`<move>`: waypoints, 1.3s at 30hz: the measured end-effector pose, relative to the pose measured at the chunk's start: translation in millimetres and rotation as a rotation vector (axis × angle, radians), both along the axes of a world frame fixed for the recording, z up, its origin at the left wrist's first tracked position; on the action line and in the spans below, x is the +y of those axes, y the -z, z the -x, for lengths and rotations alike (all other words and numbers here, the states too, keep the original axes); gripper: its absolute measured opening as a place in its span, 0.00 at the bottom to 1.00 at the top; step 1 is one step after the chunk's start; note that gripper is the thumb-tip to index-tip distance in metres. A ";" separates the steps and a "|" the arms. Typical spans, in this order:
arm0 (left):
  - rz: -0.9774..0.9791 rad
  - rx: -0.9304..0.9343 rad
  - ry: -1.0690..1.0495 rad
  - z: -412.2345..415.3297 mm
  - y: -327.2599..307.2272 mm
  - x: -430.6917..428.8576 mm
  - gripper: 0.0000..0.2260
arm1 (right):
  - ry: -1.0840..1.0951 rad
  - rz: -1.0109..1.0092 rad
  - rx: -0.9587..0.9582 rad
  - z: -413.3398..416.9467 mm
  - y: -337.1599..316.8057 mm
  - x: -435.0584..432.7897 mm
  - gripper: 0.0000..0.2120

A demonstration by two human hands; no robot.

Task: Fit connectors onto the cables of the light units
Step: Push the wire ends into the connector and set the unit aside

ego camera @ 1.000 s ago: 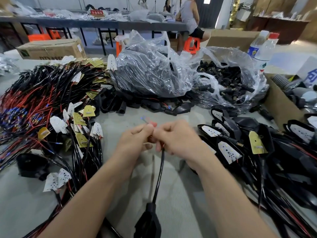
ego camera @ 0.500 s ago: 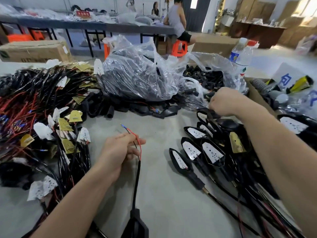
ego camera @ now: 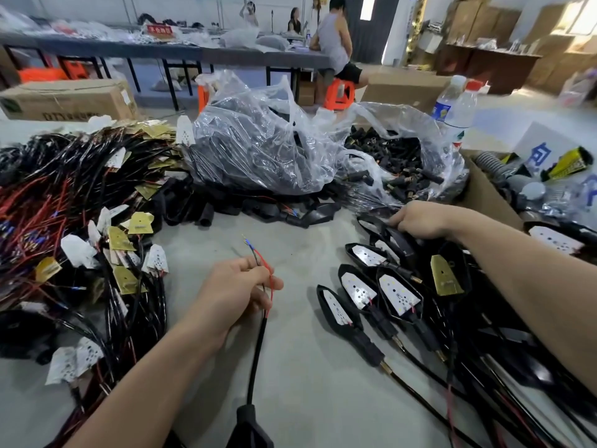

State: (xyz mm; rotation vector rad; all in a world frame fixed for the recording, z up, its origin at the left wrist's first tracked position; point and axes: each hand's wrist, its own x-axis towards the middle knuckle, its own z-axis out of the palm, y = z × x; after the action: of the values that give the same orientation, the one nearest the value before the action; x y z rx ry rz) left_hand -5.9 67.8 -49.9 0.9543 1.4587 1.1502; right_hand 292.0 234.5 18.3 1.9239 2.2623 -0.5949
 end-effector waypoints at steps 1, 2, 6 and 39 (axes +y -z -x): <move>-0.003 0.010 0.011 -0.1 0.1 -0.4 0.05 | -0.042 0.006 0.007 6.4 -0.8 -2.6 0.23; -0.005 0.018 0.020 0.2 0.2 -0.8 0.05 | -0.077 0.003 0.035 12.6 -1.1 -3.2 0.24; -0.010 0.027 0.033 3.1 0.6 -1.7 0.06 | -0.140 0.005 -0.038 30.8 -4.9 4.3 0.21; -0.307 0.720 -0.275 12.1 8.9 -11.0 0.08 | 0.507 0.159 1.790 171.6 50.4 -127.0 0.15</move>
State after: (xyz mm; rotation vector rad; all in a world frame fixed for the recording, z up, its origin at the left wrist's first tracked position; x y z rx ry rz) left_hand -18.0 56.8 -58.8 1.5213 2.0673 1.3243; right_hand 120.4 107.4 -32.1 1.9602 1.7068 -3.4044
